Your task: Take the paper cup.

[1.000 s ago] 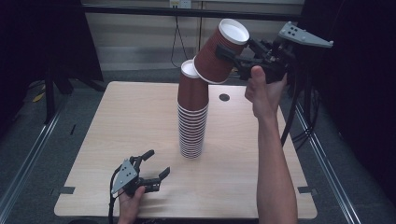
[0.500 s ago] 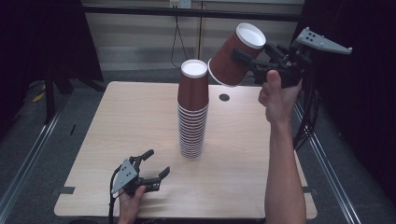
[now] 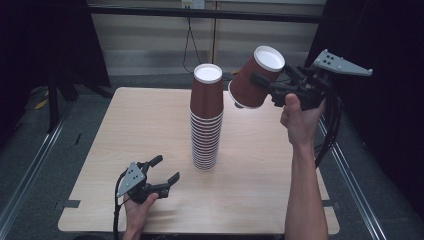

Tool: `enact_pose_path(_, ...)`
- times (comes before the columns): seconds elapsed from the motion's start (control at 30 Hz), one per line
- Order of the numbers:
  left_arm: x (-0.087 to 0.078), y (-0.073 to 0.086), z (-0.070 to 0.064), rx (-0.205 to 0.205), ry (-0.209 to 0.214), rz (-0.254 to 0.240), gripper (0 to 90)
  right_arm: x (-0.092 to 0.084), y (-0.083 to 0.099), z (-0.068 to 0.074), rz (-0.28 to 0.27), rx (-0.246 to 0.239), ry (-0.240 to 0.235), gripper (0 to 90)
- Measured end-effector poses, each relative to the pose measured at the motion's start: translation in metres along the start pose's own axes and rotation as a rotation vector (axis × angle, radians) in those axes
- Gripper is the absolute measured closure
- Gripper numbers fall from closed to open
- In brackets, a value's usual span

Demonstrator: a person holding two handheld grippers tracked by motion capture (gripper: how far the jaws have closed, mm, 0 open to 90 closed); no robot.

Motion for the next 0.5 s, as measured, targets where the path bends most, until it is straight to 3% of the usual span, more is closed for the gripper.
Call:
enact_pose_path(0.1, 0.002, -0.003, -0.001, -0.001, 0.009, 0.001, 17.3, -0.002, 0.006, 0.0, 0.006, 0.004, -0.002, 21.7)
enact_pose_path(0.2, 0.006, -0.007, -0.005, 0.04, -0.001, 0.017, 20.8, -0.004, 0.016, -0.001, 0.022, 0.0, 0.012, 21.8)
enact_pose_path(0.27, 0.008, -0.009, -0.006, 0.026, 0.025, 0.005, 22.4, -0.005, 0.025, -0.001, 0.035, 0.002, 0.015, 21.8)
enact_pose_path(0.43, 0.012, -0.01, -0.008, 0.052, 0.046, 0.038, 22.4, -0.007, 0.042, 0.001, 0.046, 0.018, 0.006, 21.8)
enact_pose_path(0.5, 0.015, -0.011, -0.009, 0.028, 0.078, 0.043, 22.4, -0.008, 0.05, 0.001, 0.057, 0.019, 0.008, 21.8)
Point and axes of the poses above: each handheld gripper's, and its own axes: x roughly forward along the jaws, y roughly out of its underside, z roughly to its left, the point moved 2 cm from there along x, roughly forward along the jaws, and after that the axes turned 9 degrees about y, right-handed, at the moved point
